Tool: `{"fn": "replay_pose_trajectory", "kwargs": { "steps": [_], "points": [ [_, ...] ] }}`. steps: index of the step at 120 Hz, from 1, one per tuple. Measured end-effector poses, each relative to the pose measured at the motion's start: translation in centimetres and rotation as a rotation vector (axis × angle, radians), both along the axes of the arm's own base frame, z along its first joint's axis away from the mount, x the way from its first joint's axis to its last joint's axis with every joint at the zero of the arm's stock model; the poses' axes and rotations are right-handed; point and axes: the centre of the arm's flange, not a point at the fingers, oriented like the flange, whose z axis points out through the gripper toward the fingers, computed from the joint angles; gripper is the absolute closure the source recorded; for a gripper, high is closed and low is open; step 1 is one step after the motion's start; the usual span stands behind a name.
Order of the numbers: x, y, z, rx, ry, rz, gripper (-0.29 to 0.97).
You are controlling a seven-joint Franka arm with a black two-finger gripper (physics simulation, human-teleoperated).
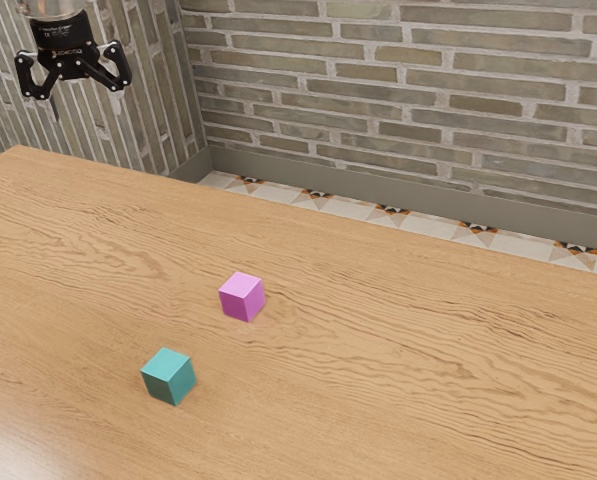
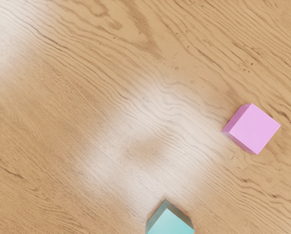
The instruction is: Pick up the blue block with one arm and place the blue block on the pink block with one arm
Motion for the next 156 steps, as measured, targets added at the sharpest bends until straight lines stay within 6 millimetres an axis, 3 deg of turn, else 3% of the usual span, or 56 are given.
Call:
{"fn": "replay_pose_trajectory", "kwargs": {
  "steps": [16,29,38,49,73,88,97,104,116,128,139,156],
  "points": [
    [-0.1,0.1,0.5,0.001,-0.009,0.004,0.0],
    [-4.1,-1.2,10.2,0.048,-0.208,0.003,0.0],
    [-6.4,-2.6,13.6,0.069,-0.274,-0.008,0.0],
    [-7.1,-4.9,14.4,0.07,-0.281,-0.048,0.0],
    [-6.5,-10.8,13.6,0.045,-0.253,-0.173,0.0],
    [-3.3,-13.0,8.5,-0.032,-0.14,-0.235,0.0],
    [-5.5,-12.7,5.3,-0.031,-0.058,-0.214,0.0],
    [-8.1,-10.2,2.1,-0.018,-0.023,-0.141,0.0],
    [-10.0,-7.3,-7.1,-0.102,0.108,-0.061,0.0],
    [-10.6,-7.2,-12.1,-0.111,0.157,-0.057,0.0],
    [-10.7,-7.0,-18.7,-0.073,0.151,-0.107,0.0],
    [-10.3,-5.9,-26.6,-0.047,0.099,-0.2,0.0]
  ]
}}
